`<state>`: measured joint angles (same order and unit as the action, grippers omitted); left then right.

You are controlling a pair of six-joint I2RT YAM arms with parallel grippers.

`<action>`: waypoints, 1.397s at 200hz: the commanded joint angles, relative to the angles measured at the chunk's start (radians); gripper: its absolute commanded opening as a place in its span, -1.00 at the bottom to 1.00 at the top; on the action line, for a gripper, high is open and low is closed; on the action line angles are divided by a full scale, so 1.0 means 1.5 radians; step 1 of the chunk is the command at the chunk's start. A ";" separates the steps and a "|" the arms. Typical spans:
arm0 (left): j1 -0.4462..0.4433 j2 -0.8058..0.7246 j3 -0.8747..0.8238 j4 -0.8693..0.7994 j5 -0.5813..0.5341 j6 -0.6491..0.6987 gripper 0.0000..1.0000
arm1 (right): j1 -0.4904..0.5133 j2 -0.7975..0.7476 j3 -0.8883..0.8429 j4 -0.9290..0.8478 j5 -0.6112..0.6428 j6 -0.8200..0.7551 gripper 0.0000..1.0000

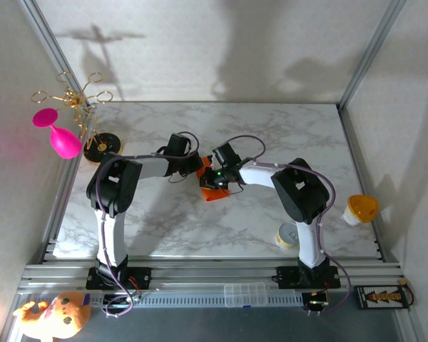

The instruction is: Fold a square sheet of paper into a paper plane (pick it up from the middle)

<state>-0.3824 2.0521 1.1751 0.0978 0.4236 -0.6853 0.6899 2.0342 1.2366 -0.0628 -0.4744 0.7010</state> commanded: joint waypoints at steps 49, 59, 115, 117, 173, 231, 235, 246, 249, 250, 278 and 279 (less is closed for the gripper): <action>0.008 0.051 -0.041 -0.064 -0.032 -0.007 -0.98 | 0.017 0.034 0.026 0.004 -0.015 0.000 -1.00; 0.008 0.051 -0.042 -0.064 -0.032 -0.007 -0.97 | 0.017 0.035 0.025 0.000 -0.015 -0.003 -1.00; 0.017 0.052 -0.044 -0.065 -0.035 -0.001 -0.98 | 0.020 0.018 -0.016 -0.013 -0.027 -0.019 -1.00; 0.017 0.051 -0.044 -0.065 -0.035 0.000 -0.98 | 0.020 0.017 -0.018 -0.014 -0.028 -0.019 -1.00; 0.021 0.055 -0.044 -0.065 -0.034 0.005 -0.98 | 0.029 -0.025 -0.086 -0.021 -0.052 -0.036 -1.00; 0.021 0.059 -0.038 -0.067 -0.028 0.010 -0.98 | 0.039 -0.080 -0.133 -0.051 -0.050 -0.063 -1.00; 0.020 0.059 -0.038 -0.068 -0.027 0.012 -0.97 | 0.039 -0.085 -0.130 -0.052 -0.047 -0.067 -1.00; 0.021 0.058 -0.037 -0.068 -0.022 0.014 -0.97 | 0.039 -0.103 -0.120 -0.048 -0.032 -0.072 -1.00; 0.021 0.058 -0.035 -0.068 -0.020 0.015 -0.97 | 0.037 -0.108 -0.117 -0.044 -0.028 -0.073 -1.00; 0.020 0.058 -0.035 -0.069 -0.019 0.015 -0.97 | 0.037 -0.110 -0.117 -0.043 -0.026 -0.073 -1.00; 0.016 0.049 -0.026 -0.068 0.008 0.030 -0.95 | 0.008 -0.147 -0.120 0.002 0.023 -0.067 -0.99; 0.016 0.049 -0.025 -0.068 0.010 0.031 -0.95 | 0.007 -0.147 -0.120 0.002 0.024 -0.067 -0.99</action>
<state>-0.3702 2.0552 1.1584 0.1375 0.4591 -0.6796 0.7341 1.8805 1.0554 -0.0925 -0.5041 0.6170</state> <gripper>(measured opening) 0.046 0.055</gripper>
